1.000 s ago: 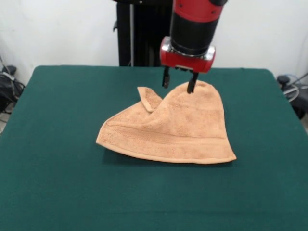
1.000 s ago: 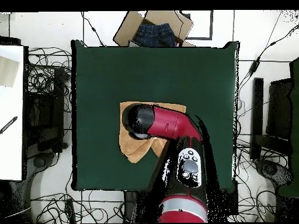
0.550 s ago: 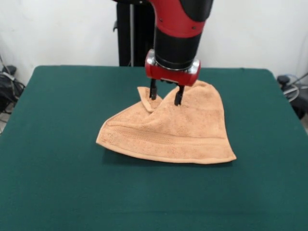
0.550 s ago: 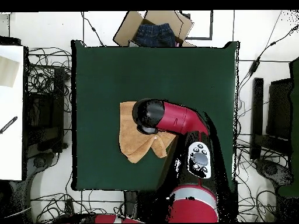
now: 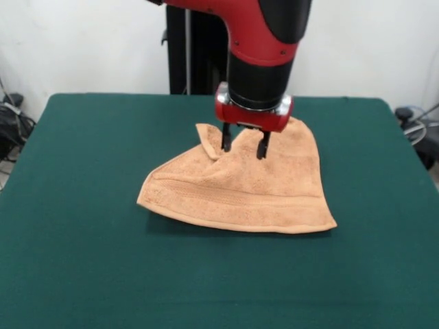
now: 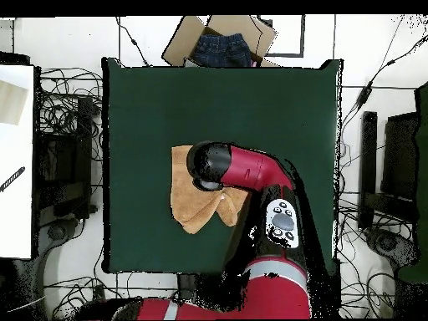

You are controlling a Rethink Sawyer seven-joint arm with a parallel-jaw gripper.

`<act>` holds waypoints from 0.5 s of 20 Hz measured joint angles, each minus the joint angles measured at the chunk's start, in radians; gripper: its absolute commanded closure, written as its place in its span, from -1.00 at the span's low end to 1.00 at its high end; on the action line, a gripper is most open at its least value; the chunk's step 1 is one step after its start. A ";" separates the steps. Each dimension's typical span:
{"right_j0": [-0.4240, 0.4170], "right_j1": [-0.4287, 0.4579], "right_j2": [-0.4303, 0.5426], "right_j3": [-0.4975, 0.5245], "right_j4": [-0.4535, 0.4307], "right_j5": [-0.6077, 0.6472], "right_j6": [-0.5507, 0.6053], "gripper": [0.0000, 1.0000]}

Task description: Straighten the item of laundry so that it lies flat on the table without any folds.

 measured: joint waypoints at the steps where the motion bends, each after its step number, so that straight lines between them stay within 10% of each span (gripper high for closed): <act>1: -0.001 0.000 0.004 0.001 0.000 -0.016 0.000 -1.00; 10: -0.023 0.013 0.032 0.008 -0.006 -0.135 0.000 -1.00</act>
